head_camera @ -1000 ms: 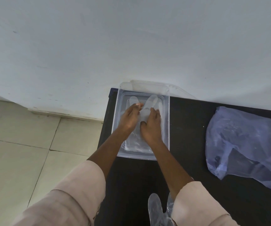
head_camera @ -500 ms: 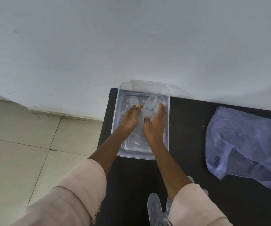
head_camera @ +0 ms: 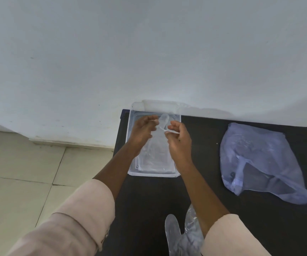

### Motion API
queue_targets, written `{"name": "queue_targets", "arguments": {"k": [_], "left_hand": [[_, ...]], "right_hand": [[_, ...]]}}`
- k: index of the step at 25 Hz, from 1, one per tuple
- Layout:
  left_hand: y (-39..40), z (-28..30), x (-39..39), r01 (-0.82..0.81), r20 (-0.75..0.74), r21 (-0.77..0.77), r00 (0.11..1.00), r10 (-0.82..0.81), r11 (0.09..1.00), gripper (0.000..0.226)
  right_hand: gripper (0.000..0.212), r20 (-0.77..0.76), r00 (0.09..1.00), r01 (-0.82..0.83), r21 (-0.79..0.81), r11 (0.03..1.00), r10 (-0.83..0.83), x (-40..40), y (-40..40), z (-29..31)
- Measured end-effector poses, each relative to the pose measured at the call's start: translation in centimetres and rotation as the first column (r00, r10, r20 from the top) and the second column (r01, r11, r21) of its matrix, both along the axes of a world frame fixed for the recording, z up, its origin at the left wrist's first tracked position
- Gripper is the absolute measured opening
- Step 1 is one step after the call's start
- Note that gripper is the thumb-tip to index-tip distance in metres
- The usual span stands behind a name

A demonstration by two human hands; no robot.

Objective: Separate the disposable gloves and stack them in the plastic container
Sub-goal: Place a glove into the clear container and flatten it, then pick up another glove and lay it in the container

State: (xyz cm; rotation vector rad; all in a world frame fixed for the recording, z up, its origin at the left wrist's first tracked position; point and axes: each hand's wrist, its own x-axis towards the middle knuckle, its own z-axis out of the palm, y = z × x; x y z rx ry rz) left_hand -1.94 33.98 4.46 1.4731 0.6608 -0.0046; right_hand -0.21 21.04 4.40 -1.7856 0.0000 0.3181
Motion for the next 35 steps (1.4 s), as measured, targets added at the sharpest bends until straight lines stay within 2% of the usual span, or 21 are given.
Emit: {"name": "queue_targets", "arguments": {"k": [3, 5, 10, 18, 29, 32, 35], "left_hand": [[-1.4, 2.8, -1.3, 0.109, 0.019, -0.005, 0.994, -0.108, 0.994, 0.019], [-2.8, 4.3, -2.5, 0.185, 0.038, 0.016, 0.982, -0.185, 0.983, 0.02], [-7.1, 6.5, -5.7, 0.291, 0.061, 0.028, 0.954, -0.292, 0.956, 0.016], [-14.0, 7.0, -10.2, 0.417, 0.069, 0.082, 0.904, -0.422, 0.905, 0.014], [-21.1, 3.1, -19.1, 0.386, -0.112, 0.065, 0.919, -0.378, 0.92, 0.019], [-21.9, 0.5, -23.8, 0.348, -0.197, 0.057, 0.923, -0.331, 0.936, 0.02], [-21.8, -2.4, -28.4, 0.267, -0.3, 0.013, 0.92, -0.251, 0.963, 0.018]], "right_hand": [[0.016, -0.152, 0.988, 0.056, 0.134, 0.989, -0.036, -0.2, -1.9, 2.4], [0.017, -0.186, 0.982, 0.061, 0.152, 0.986, -0.032, -0.7, -3.2, 3.9], [0.017, -0.159, 0.986, 0.08, 0.135, 0.988, -0.058, -4.0, -8.1, 6.7], [0.021, -0.152, 0.981, 0.131, 0.076, 0.989, -0.118, -9.1, -15.9, 7.3], [0.012, -0.318, 0.943, 0.111, 0.018, 0.994, -0.1, -18.5, -24.0, 2.0], [0.01, -0.395, 0.913, 0.071, -0.094, 0.993, -0.103, -22.6, -25.9, -1.3], [0.009, -0.447, 0.884, -0.011, -0.306, 0.952, -0.134, -26.2, -26.9, -4.0]]}}
